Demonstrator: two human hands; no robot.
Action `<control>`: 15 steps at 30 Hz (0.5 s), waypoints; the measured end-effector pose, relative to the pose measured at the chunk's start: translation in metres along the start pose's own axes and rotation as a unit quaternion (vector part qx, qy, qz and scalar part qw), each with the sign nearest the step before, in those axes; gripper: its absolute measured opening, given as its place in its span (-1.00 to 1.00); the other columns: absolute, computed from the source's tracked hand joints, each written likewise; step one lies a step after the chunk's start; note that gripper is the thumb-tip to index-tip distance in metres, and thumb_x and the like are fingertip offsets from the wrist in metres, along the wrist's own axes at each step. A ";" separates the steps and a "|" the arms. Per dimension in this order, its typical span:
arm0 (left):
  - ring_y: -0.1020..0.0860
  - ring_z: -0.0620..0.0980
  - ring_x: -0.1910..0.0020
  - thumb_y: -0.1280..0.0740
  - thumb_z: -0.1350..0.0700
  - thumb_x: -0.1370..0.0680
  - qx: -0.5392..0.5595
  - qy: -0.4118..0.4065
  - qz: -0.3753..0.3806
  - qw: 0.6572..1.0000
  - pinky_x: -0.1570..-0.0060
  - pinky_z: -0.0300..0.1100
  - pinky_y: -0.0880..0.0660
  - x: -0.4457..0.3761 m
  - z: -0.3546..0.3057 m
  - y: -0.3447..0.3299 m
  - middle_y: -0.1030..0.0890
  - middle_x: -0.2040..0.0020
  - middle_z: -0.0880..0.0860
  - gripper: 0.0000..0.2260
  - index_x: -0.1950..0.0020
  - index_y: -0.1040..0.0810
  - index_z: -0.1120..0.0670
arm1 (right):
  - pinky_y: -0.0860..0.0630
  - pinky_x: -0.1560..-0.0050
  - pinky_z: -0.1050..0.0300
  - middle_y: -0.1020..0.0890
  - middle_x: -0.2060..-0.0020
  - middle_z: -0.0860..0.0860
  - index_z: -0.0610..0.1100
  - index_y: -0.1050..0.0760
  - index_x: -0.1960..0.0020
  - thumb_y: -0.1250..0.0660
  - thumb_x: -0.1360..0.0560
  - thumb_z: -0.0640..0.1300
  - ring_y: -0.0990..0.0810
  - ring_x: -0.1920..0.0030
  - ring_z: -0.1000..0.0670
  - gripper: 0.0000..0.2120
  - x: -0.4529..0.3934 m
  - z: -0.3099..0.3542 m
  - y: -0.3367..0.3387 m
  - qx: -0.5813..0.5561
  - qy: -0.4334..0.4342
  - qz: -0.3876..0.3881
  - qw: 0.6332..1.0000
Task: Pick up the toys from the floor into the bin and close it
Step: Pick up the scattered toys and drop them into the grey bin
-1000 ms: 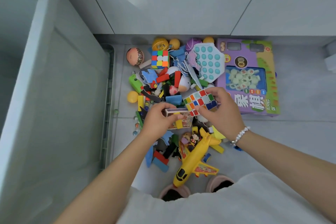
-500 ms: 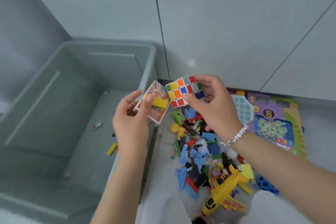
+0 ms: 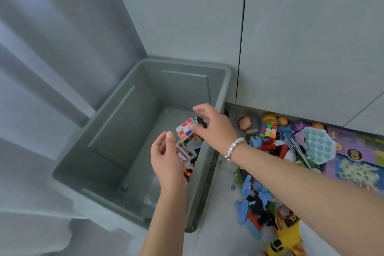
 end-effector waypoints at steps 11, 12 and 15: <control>-0.49 -0.24 -0.14 -0.28 -0.01 -0.56 -0.157 -0.136 0.139 0.968 -0.10 -0.35 -0.41 0.046 0.001 -0.050 -0.55 -0.13 -0.12 -0.77 -0.21 -0.51 -0.06 | -0.39 -0.03 0.54 -0.54 -0.10 0.19 -0.03 -0.47 -0.20 -0.34 -0.48 -0.08 -0.48 -0.11 0.26 -0.70 0.057 -0.038 0.043 0.036 0.029 -0.018 0.999; -0.48 -0.26 -0.15 -0.27 -0.02 -0.56 -0.165 -0.146 0.155 0.963 -0.08 -0.39 -0.40 0.053 0.003 -0.056 -0.55 -0.13 -0.14 -0.77 -0.21 -0.50 -0.07 | -0.39 -0.04 0.54 -0.55 -0.09 0.18 -0.04 -0.48 -0.20 -0.35 -0.48 -0.09 -0.48 -0.11 0.27 -0.71 0.066 -0.046 0.050 0.031 0.021 -0.028 0.999; -0.45 -0.32 -0.14 -0.26 -0.02 -0.57 -0.200 -0.189 0.187 0.943 -0.07 -0.50 -0.37 0.077 0.009 -0.071 -0.52 -0.11 -0.20 -0.81 -0.17 -0.48 -0.13 | -0.40 -0.03 0.54 -0.56 -0.06 0.17 -0.05 -0.49 -0.20 -0.35 -0.48 -0.07 -0.49 -0.09 0.26 -0.70 0.093 -0.074 0.067 0.024 -0.017 -0.055 0.998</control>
Point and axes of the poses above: each hand's wrist, its own x-axis away from the middle knuckle, its own y-axis out of the back of the hand, z = x × y, the point moved 8 cm from there along -x, towards the middle knuckle
